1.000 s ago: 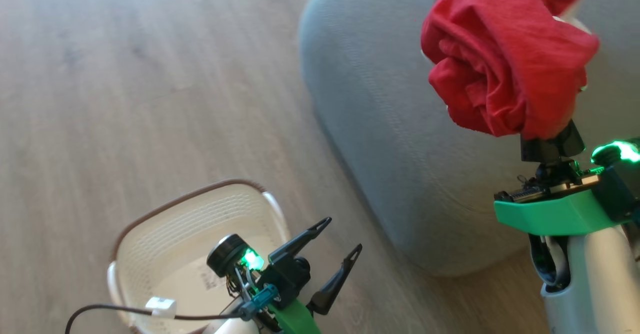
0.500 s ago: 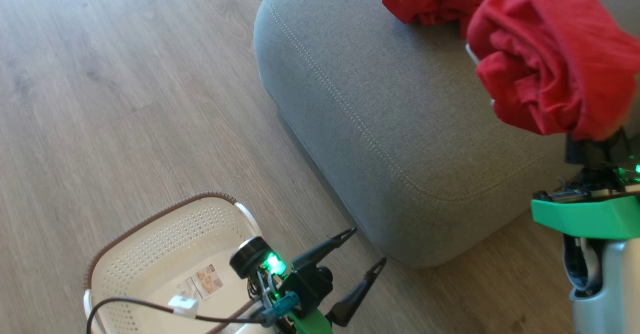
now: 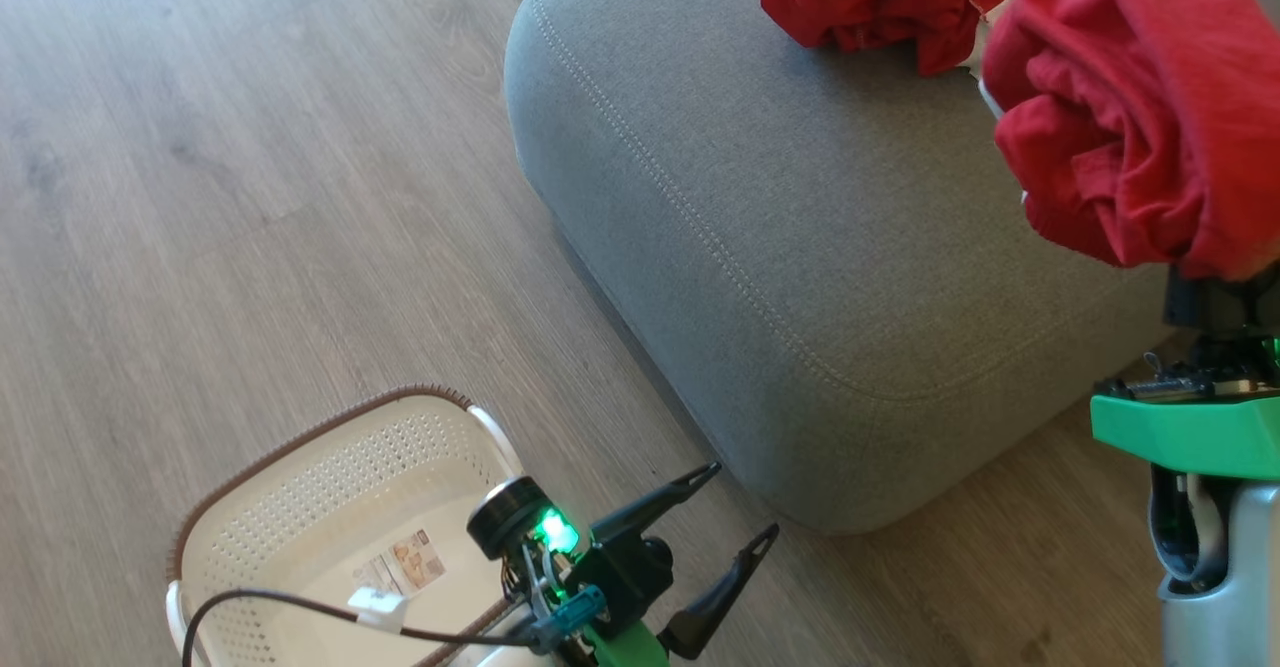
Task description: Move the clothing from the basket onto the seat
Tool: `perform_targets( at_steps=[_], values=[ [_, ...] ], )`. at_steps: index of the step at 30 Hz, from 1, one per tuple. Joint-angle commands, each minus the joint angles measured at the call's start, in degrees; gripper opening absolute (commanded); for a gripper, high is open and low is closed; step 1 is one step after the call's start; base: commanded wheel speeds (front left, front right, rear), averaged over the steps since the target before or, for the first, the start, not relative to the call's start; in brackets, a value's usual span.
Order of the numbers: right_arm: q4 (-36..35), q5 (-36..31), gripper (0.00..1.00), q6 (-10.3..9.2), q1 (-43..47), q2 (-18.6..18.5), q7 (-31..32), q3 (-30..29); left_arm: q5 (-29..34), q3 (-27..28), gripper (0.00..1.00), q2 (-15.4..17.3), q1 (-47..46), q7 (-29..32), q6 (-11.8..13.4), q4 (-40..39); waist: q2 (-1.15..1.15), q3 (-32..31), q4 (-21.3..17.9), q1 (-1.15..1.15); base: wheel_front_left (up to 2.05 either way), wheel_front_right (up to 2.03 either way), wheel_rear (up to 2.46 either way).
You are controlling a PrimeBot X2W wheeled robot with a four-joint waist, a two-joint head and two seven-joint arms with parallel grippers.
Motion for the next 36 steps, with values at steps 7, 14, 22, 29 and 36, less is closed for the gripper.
perform_targets(
  at_steps=[7, 14, 22, 29, 36],
  values=[
    [-0.94, -0.02, 0.0, -0.01, -1.04, -0.06, -0.37, -0.98, 0.05, 2.82, 1.0, -0.27, -1.3, -0.56, -0.05, -1.83, 0.0, -0.32, 0.11, 0.0, 0.0, 0.0, 0.0],
    [4.32, 1.0, 0.0, -0.01, -7.52, -4.2, -0.37, -2.89, 1.98, 5.74, 1.0, 0.65, 0.54, -0.56, -0.05, -2.66, 0.0, 2.83, 0.12, 0.0, 0.0, 0.0, 0.0],
    [15.34, 6.72, 0.0, -0.01, -23.32, -10.17, -0.37, -7.6, 2.92, 3.52, 1.0, 3.95, -3.3, -0.56, -0.05, -2.24, 0.0, 13.28, 3.11, 0.0, 0.0, 0.0, 0.0],
    [23.66, 8.8, 0.0, -0.01, -37.98, -14.47, -0.37, -8.05, 3.9, 1.66, 1.0, 6.18, -7.99, -0.56, -0.05, -2.14, 0.0, 20.99, 5.52, 0.0, 0.0, 0.0, 0.0],
    [33.83, 9.5, 0.0, -0.01, -50.66, -19.81, -0.37, -9.11, 4.23, 0.83, 1.0, 6.77, -10.49, -0.56, -0.05, -2.14, 0.0, 26.5, 8.84, 0.0, 0.0, 0.0, 0.0]
  ],
)
